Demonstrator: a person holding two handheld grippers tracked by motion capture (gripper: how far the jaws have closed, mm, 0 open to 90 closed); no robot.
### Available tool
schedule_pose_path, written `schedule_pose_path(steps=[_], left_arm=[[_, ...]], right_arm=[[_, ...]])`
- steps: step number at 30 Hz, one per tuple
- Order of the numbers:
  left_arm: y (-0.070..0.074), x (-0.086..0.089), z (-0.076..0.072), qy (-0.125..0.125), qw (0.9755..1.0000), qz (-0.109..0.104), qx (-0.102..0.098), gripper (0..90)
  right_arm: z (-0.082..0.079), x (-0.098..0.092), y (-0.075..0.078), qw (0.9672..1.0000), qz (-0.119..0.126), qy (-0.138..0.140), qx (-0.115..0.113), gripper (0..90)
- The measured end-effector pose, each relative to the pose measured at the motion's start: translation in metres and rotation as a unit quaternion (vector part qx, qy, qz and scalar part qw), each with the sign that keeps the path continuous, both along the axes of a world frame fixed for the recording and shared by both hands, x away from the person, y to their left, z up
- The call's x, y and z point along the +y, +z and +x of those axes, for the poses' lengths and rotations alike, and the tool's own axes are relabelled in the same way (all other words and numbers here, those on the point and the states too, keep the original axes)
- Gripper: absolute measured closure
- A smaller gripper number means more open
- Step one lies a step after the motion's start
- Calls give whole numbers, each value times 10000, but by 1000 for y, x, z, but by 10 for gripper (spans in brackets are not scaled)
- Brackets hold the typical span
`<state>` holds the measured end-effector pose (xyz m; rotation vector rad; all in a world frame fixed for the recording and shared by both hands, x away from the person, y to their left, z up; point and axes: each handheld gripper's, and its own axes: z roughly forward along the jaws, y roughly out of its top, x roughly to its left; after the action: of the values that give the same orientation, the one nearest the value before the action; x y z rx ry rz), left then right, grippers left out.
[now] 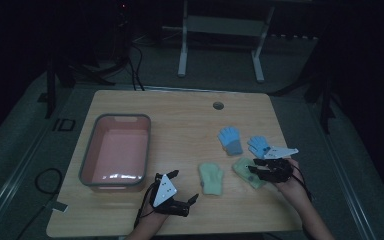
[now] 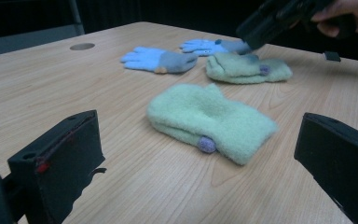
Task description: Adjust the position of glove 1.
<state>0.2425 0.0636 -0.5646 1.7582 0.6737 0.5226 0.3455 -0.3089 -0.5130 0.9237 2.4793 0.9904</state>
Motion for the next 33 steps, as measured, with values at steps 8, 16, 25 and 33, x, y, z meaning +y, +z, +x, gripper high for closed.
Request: schedule_pose_path(steps=[8,16,25,33], left_arm=[[0,0,0,-8,10000,15,-20,11],[0,0,-1,-17,10000,39,-38,11],[0,0,-1,-4,10000,49,-30,11],[0,0,-1,-6,10000,53,-28,11]], right_arm=[[5,4,-29,9999,-57,60,113,562],[-4,9,-33,9999,-7,-125,27,753],[-15,26,-19,9957,96,-903,183,848],[-36,44,19,9835,614,-1702,-80,848]])
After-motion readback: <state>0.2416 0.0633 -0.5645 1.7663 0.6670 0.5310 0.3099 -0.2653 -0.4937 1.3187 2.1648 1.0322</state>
